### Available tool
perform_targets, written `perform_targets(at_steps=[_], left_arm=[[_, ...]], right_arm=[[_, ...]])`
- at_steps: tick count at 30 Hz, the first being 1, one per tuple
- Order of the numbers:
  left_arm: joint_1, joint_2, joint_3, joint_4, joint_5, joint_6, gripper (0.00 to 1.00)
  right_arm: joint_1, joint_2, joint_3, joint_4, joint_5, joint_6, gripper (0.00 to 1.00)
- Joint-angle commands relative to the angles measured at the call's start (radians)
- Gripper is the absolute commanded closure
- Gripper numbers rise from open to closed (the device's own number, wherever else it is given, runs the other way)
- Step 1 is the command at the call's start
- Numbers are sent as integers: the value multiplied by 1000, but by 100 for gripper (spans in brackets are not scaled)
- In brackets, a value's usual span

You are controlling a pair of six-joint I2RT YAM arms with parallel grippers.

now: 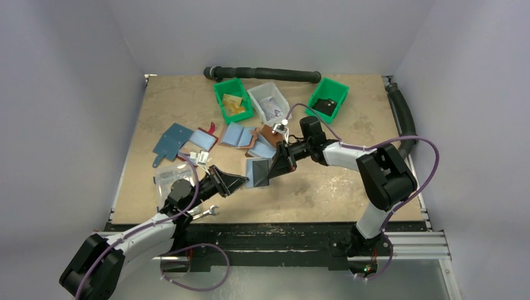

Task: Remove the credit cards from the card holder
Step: Remove the credit card from the card holder.

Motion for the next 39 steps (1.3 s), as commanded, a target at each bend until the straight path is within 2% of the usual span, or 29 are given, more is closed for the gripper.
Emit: perform_targets(at_steps=[1,7,20,39], left_arm=[[20,-18,-67,118,13,-9,100],[32,-7,-64,134,31,-8,100],[41,69,-79,236,67,-30,100],[42,95,-94,229,67,-29,100]], right_arm=[[-13,6,44,-46,-30,-56,100],[-14,18,68,-142,-20,-140,100],[-13,22,78,-173,-17,-170,100],[-14,24,85,-195,-16,-193,100]])
